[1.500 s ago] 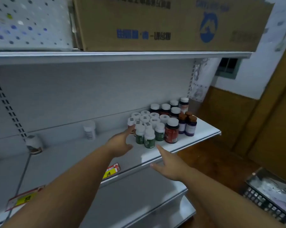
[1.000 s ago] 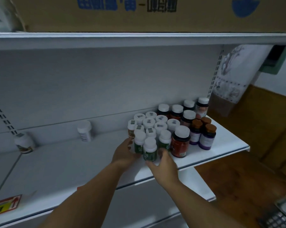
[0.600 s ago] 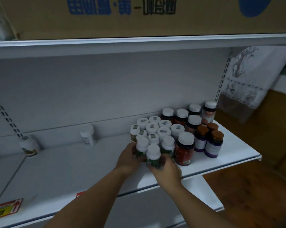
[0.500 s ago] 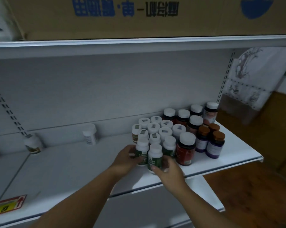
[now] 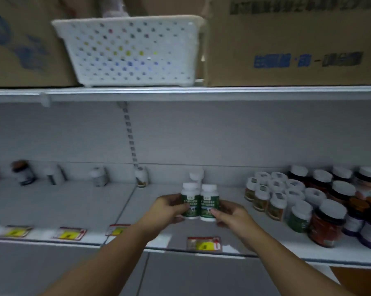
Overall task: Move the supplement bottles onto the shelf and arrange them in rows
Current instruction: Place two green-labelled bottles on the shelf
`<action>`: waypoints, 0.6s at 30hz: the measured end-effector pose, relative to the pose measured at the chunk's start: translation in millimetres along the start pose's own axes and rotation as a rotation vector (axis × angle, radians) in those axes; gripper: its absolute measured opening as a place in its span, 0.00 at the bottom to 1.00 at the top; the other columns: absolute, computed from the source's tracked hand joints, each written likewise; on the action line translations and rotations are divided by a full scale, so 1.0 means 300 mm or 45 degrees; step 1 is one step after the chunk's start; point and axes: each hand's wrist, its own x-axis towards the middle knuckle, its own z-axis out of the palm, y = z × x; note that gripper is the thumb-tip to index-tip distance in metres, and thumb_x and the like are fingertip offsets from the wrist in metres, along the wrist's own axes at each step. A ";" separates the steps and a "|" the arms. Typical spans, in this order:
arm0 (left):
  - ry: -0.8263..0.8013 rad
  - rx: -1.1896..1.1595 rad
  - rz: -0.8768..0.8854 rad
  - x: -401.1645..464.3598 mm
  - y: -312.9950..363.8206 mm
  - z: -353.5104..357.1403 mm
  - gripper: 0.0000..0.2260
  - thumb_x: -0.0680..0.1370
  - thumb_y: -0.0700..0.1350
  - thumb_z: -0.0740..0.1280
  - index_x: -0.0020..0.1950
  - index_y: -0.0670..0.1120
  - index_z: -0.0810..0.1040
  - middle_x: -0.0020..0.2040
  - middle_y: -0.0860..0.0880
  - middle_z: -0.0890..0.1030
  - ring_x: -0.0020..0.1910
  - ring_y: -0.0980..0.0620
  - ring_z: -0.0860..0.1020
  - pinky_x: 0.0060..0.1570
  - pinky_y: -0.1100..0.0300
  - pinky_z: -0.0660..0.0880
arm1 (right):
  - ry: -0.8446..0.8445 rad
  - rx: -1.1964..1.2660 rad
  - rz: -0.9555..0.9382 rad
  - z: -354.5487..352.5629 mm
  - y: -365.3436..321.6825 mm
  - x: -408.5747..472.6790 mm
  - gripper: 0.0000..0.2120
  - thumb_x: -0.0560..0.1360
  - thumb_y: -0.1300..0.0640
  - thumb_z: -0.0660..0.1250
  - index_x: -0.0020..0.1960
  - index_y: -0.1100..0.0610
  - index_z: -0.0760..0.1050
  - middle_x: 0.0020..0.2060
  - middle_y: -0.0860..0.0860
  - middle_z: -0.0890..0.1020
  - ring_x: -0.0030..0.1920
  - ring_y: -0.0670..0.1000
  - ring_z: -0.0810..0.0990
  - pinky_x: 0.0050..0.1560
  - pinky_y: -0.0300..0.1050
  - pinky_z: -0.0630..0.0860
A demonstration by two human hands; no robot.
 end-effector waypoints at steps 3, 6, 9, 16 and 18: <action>0.105 0.016 0.012 -0.100 -0.017 -0.191 0.13 0.73 0.37 0.70 0.56 0.45 0.79 0.48 0.51 0.83 0.45 0.56 0.81 0.44 0.63 0.77 | -0.110 -0.017 -0.014 0.225 -0.052 0.026 0.06 0.74 0.60 0.68 0.48 0.50 0.78 0.46 0.49 0.83 0.44 0.46 0.80 0.42 0.38 0.77; 0.258 0.018 0.039 -0.199 -0.047 -0.383 0.14 0.71 0.33 0.71 0.55 0.42 0.79 0.46 0.48 0.84 0.38 0.58 0.82 0.37 0.67 0.78 | -0.212 -0.004 -0.001 0.454 -0.072 0.044 0.06 0.74 0.60 0.67 0.47 0.51 0.78 0.44 0.47 0.83 0.43 0.45 0.79 0.43 0.40 0.77; 0.360 0.011 0.017 -0.293 -0.082 -0.573 0.13 0.70 0.32 0.71 0.53 0.44 0.78 0.40 0.53 0.84 0.33 0.61 0.82 0.33 0.69 0.77 | -0.318 -0.009 0.002 0.669 -0.092 0.051 0.06 0.75 0.63 0.66 0.51 0.56 0.78 0.41 0.47 0.83 0.39 0.43 0.80 0.39 0.38 0.76; 0.470 0.064 0.030 -0.429 -0.145 -0.926 0.17 0.69 0.39 0.74 0.57 0.44 0.80 0.54 0.45 0.84 0.52 0.45 0.82 0.51 0.51 0.79 | -0.416 -0.064 0.004 1.041 -0.121 0.087 0.10 0.74 0.61 0.68 0.55 0.56 0.77 0.45 0.48 0.84 0.45 0.48 0.82 0.49 0.46 0.78; 0.493 0.039 0.000 -0.433 -0.160 -0.998 0.16 0.70 0.38 0.73 0.57 0.44 0.80 0.54 0.44 0.83 0.52 0.44 0.82 0.53 0.50 0.79 | -0.425 -0.084 0.009 1.111 -0.127 0.103 0.11 0.74 0.61 0.68 0.57 0.56 0.76 0.45 0.47 0.84 0.43 0.43 0.82 0.42 0.38 0.78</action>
